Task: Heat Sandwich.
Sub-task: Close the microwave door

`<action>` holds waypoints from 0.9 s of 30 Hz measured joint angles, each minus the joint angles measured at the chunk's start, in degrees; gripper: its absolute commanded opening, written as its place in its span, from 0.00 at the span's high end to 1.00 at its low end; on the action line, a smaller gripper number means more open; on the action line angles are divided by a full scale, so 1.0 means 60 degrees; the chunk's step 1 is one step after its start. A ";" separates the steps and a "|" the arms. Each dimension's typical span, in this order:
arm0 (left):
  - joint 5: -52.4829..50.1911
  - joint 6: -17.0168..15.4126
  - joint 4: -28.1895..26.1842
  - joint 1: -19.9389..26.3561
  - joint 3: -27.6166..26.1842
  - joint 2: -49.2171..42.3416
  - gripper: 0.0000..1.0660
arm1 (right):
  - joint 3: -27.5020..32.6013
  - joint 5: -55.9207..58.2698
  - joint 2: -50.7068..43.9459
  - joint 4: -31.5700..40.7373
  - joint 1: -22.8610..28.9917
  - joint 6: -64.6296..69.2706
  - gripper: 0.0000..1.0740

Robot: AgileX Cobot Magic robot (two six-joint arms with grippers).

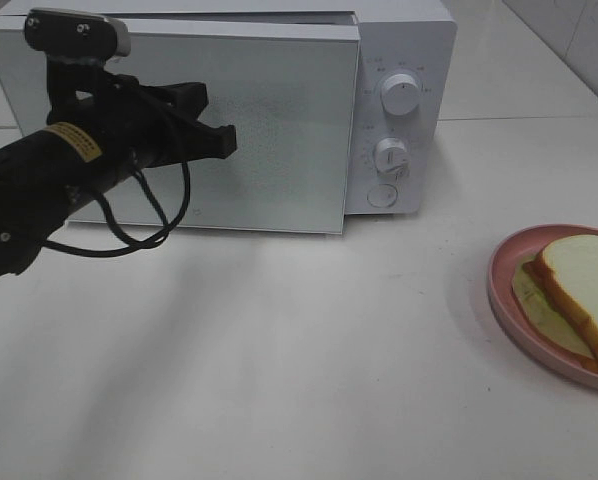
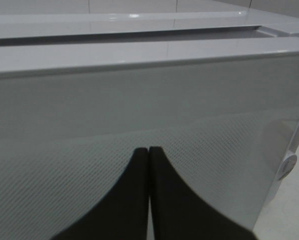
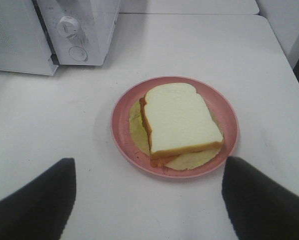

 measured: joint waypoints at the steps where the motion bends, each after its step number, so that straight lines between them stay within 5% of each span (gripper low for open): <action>1: 0.0019 0.0000 0.0000 -0.0057 -0.0172 0.0105 1.00 | 0.0000 0.0000 0.0000 0.0000 0.0000 0.0000 0.29; 18: 0.1251 0.0038 0.0401 -0.0315 -0.2301 0.1155 1.00 | 0.0000 0.0000 0.0000 0.0000 0.0000 0.0000 0.29; 27: 0.1948 0.0506 0.0430 -0.0430 -0.3266 0.1767 1.00 | 0.0000 0.0000 0.0000 0.0000 0.0000 0.0000 0.29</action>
